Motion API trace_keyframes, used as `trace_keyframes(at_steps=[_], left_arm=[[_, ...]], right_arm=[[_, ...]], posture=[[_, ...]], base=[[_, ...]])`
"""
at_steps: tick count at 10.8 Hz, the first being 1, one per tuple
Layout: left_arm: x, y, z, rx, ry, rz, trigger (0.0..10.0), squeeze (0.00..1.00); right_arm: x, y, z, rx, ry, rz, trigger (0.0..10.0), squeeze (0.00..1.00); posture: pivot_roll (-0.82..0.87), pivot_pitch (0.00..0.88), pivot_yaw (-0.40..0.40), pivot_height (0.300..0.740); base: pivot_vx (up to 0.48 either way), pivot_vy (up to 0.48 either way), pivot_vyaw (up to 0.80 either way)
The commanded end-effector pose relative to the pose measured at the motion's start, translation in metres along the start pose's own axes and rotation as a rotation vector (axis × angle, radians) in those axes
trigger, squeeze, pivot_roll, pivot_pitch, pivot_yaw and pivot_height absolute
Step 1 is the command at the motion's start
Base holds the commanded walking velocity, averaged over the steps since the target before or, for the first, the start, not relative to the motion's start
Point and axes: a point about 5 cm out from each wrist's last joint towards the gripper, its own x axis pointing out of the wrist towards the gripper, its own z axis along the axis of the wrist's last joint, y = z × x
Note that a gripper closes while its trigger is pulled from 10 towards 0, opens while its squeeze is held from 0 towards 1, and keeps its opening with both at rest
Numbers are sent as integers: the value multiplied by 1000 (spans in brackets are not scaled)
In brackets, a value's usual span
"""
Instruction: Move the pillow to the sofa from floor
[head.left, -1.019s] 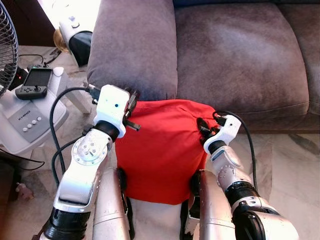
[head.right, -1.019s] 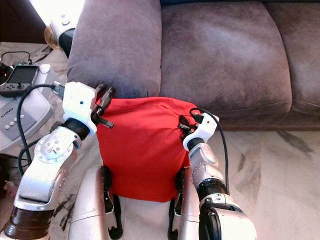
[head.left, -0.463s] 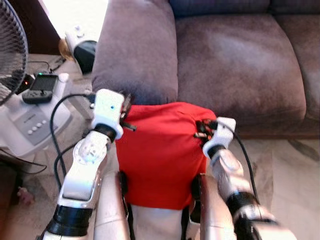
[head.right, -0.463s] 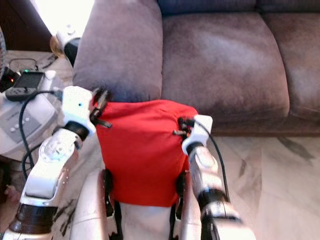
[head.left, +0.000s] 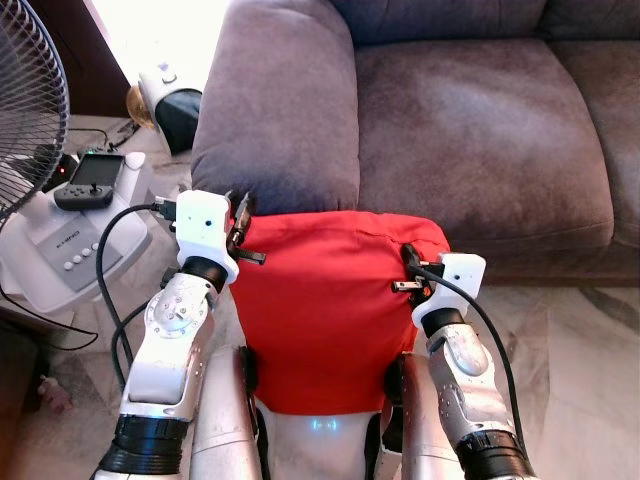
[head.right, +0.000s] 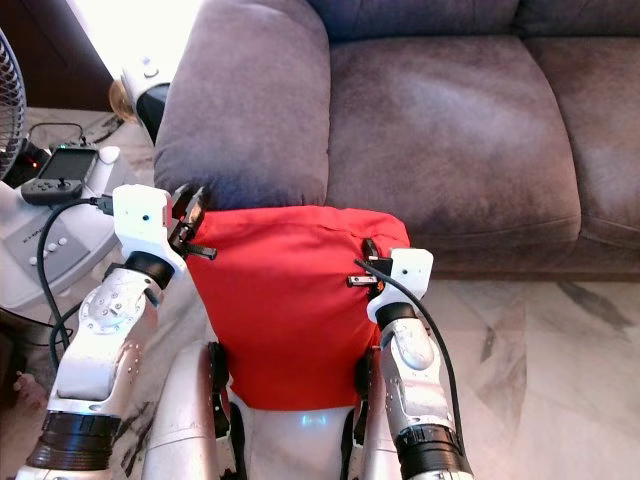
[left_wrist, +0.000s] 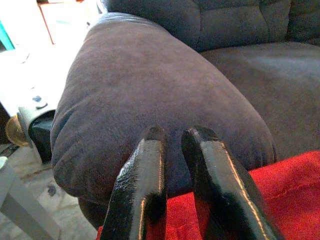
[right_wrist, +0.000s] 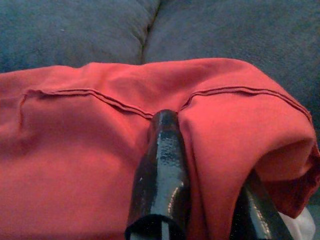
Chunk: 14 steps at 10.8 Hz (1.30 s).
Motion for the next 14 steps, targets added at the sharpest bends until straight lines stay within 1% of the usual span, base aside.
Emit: trace_keyframes(at_steps=[1,2,3,4,5,6,7,8,9,10,11,12,13,14], left_arm=[[0,0,-4,-1,8,7,10000,0],[3,-2,-5,-7,3,-4,10000,0],[3,-3,-11,-19,42,-14,10000,0],[2,2,-17,-109,71,32,10000,0],[4,8,-38,-254,237,93,10000,0],[4,19,-56,-307,341,209,10000,0],[4,26,-62,-380,374,281,10000,1000],[4,26,-67,-390,414,305,10000,1000],[1,16,-80,-514,520,243,10000,1000],[1,13,-82,-536,547,213,10000,1000],[1,16,-86,-574,594,197,10000,1000],[2,17,-87,-615,616,165,10000,1000],[2,18,-85,-601,639,107,10000,1000],[2,20,-84,-591,656,79,10000,1000]], right_arm=[[3,-2,23,-1,-106,-15,10000,0],[2,-2,21,15,-98,-22,10000,0],[3,0,22,24,-97,-20,10000,0],[4,1,22,23,-89,-18,10000,0],[4,1,23,31,-81,-15,10000,0],[6,1,24,32,-76,-11,10000,0],[7,-3,27,31,-73,-9,10000,0],[7,-8,30,30,-72,-7,10000,0],[12,-17,34,35,-50,-11,10000,0],[14,-18,36,38,-52,-13,10000,0],[17,-19,39,57,-60,-23,10000,0],[16,-18,38,56,-55,-19,10000,0],[14,-16,34,61,-42,-18,10000,0],[12,-15,28,64,-23,-20,10000,0]], posture=[[82,138,4,572],[86,133,2,572],[84,133,2,572],[87,132,-3,572],[88,134,-6,572],[71,146,-28,572],[58,154,-50,572],[53,163,-71,572],[48,174,-85,572],[42,175,-84,572],[44,179,-79,572],[45,183,-68,572],[46,188,-50,572],[51,187,-31,572]], base=[[0,0,0],[0,0,0],[0,0,0],[0,0,0],[0,0,0],[0,0,0],[0,0,0],[0,0,0],[0,0,0],[0,0,0],[0,0,0],[0,0,0],[0,0,0],[0,0,0]])
